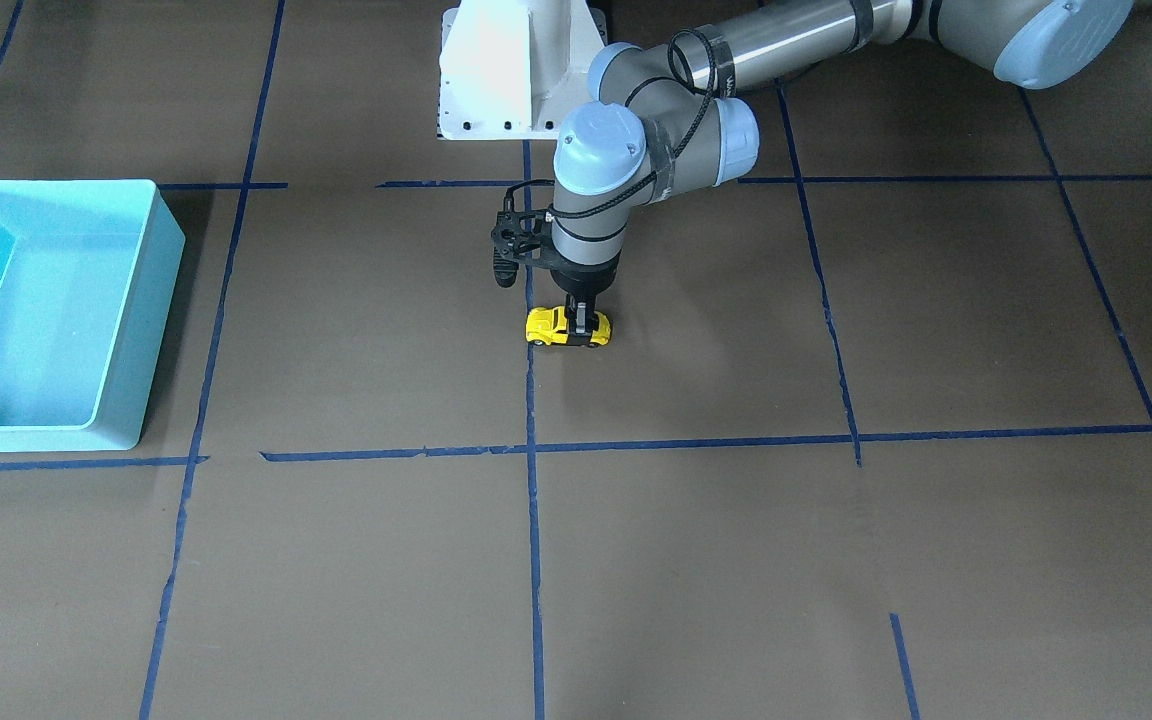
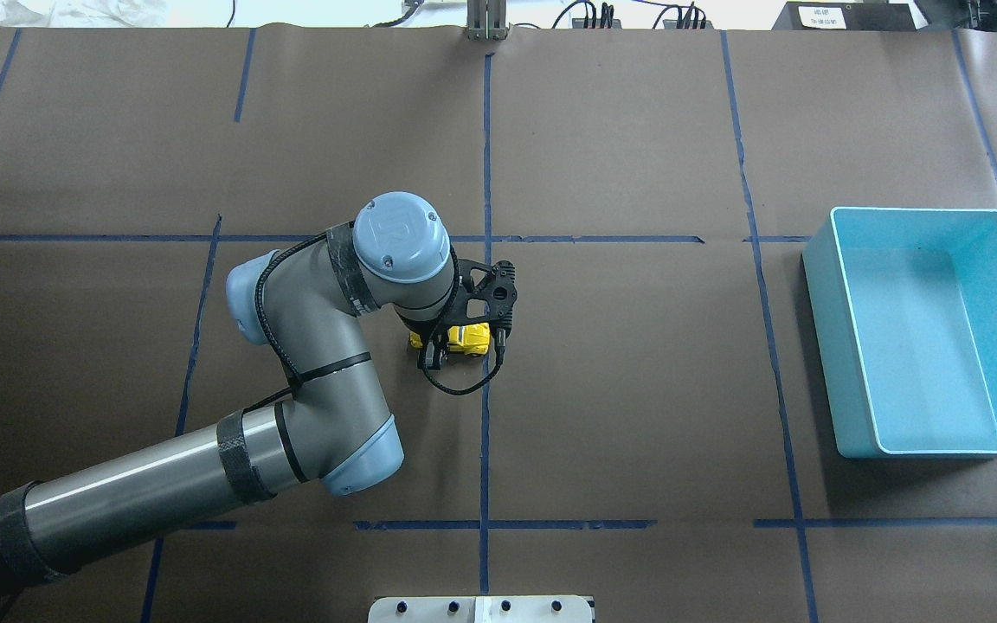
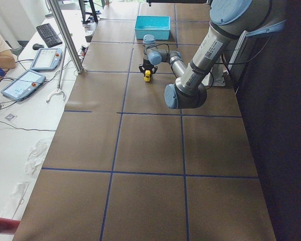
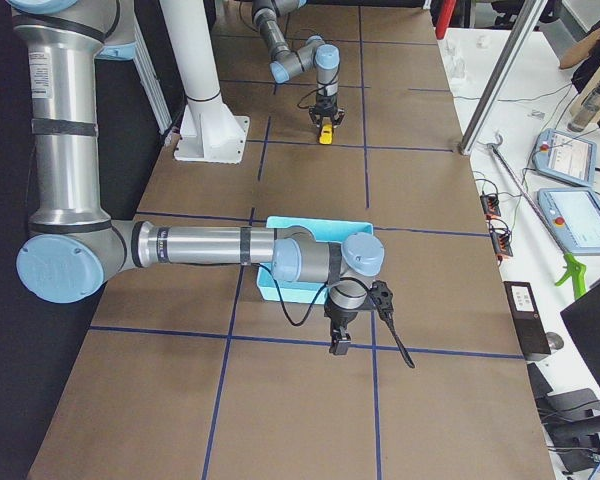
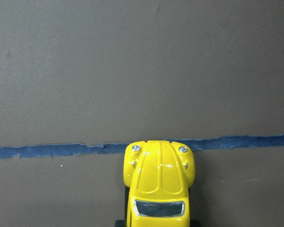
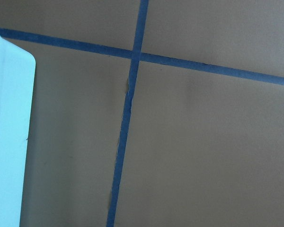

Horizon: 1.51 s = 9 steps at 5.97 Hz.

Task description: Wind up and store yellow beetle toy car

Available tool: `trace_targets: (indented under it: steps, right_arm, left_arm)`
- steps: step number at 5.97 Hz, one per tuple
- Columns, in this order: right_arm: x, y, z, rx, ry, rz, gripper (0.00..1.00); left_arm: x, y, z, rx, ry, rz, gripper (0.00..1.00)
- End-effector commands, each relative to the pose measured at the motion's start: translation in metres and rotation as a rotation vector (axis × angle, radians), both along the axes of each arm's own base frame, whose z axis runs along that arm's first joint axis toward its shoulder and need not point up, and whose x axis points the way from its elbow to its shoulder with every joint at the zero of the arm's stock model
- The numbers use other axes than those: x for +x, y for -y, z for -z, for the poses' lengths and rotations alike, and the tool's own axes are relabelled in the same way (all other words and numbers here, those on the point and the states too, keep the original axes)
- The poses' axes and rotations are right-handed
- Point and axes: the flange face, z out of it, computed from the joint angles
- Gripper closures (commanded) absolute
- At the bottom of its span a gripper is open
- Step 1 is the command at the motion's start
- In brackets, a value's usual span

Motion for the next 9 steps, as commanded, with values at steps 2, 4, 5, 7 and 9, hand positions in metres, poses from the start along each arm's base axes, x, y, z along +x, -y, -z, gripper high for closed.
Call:
trace_targets:
  steps: [2,4,5,7,9]
  right_arm:
    - [0.0,0.0,0.001,0.004,0.002,0.003,0.0]
    - [0.0,-0.001,0.001,0.007,0.004,0.007,0.0]
    - [0.0,0.0,0.002,0.008,0.004,0.007,0.0]
    - [0.0,-0.001,0.001,0.007,0.004,0.007,0.0]
    - [0.0,0.0,0.001,0.007,0.004,0.007,0.0]
  left_arm:
    - [0.002,-0.001,-0.002,-0.001,0.003,-0.004,0.59]
    - [0.001,-0.001,-0.003,-0.001,0.002,-0.003,0.59]
    - [0.0,-0.001,-0.006,-0.002,0.004,-0.003,0.59]
    - [-0.007,-0.001,-0.017,-0.005,0.008,0.0,0.59]
    - [-0.019,-0.007,-0.025,-0.003,0.004,0.0,0.59]
